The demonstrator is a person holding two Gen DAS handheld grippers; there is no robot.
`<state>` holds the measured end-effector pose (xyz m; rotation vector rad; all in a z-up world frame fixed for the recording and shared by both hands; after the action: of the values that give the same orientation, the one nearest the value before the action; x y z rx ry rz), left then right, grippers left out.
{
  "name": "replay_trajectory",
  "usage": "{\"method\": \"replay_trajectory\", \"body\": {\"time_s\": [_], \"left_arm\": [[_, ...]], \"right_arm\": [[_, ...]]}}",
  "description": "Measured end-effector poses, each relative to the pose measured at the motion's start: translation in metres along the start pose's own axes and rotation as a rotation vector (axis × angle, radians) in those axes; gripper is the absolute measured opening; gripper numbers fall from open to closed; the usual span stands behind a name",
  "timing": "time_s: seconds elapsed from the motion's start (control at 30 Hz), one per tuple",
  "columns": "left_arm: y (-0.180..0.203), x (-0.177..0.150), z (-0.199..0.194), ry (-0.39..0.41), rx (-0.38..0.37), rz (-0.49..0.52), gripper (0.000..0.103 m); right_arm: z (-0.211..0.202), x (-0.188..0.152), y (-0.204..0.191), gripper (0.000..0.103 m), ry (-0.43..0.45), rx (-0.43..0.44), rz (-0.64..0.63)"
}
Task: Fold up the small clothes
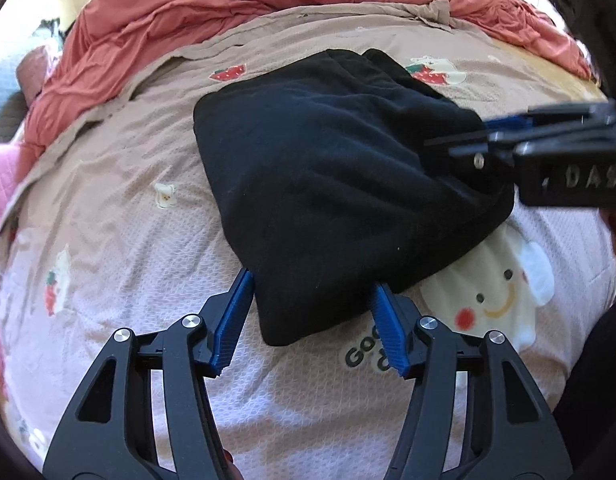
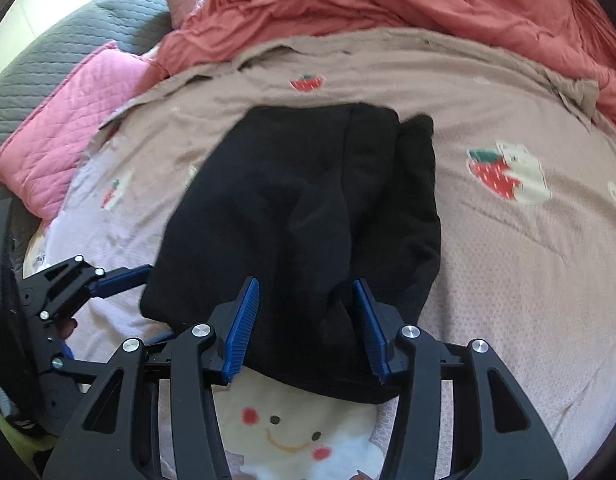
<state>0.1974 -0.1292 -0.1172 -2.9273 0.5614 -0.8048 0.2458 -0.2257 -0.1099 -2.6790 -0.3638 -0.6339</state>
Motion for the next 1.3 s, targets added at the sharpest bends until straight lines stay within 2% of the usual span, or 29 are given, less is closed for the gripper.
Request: {"method": "replay_trajectory", "body": {"time_s": [0.23, 0.4, 0.6, 0.73, 0.83, 0.93, 1.0, 1.13, 1.3], "left_arm": [[-0.002, 0.002, 0.001, 0.004, -0.025, -0.030, 0.043], [-0.010, 0.000, -0.001, 0.009, -0.041, -0.068, 0.029], [-0.027, -0.003, -0.006, 0.029, -0.109, -0.180, 0.018], [-0.033, -0.008, -0.008, 0.037, -0.133, -0.218, 0.015], [-0.037, -0.011, -0.010, 0.039, -0.150, -0.232, 0.015], [-0.036, -0.011, -0.011, 0.038, -0.151, -0.221, 0.015], [-0.035, -0.012, -0.011, 0.036, -0.158, -0.215, 0.015], [-0.030, -0.015, -0.005, 0.016, -0.146, -0.198, 0.015], [-0.029, -0.020, 0.001, -0.003, -0.142, -0.191, 0.015]], "right_arm": [[0.000, 0.001, 0.008, 0.044, 0.006, 0.009, 0.038], [0.002, -0.002, 0.002, 0.022, -0.013, 0.030, 0.017], [-0.003, -0.001, -0.003, 0.017, -0.005, 0.093, 0.026], [-0.016, 0.003, -0.002, 0.016, 0.020, 0.189, 0.070], [-0.028, 0.006, -0.002, 0.015, 0.044, 0.228, 0.077], [-0.034, 0.003, 0.001, 0.015, 0.045, 0.210, 0.070], [-0.031, -0.001, 0.005, 0.015, 0.026, 0.153, 0.056], [-0.010, -0.013, 0.004, 0.015, -0.070, 0.057, 0.009], [0.005, -0.021, 0.007, 0.016, -0.130, 0.036, 0.016]]}}
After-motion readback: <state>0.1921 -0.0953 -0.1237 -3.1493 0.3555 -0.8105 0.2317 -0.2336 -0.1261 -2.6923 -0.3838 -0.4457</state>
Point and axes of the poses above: each gripper's, at about its wrist camera, not at the fingertips, and z roughly the way its jaws point, y to its right, x to its top, the point moved 6 cm from there along z, roughly the way its jaws point, and after that the axes turned 6 degrees about z, right-handed, at the moved point
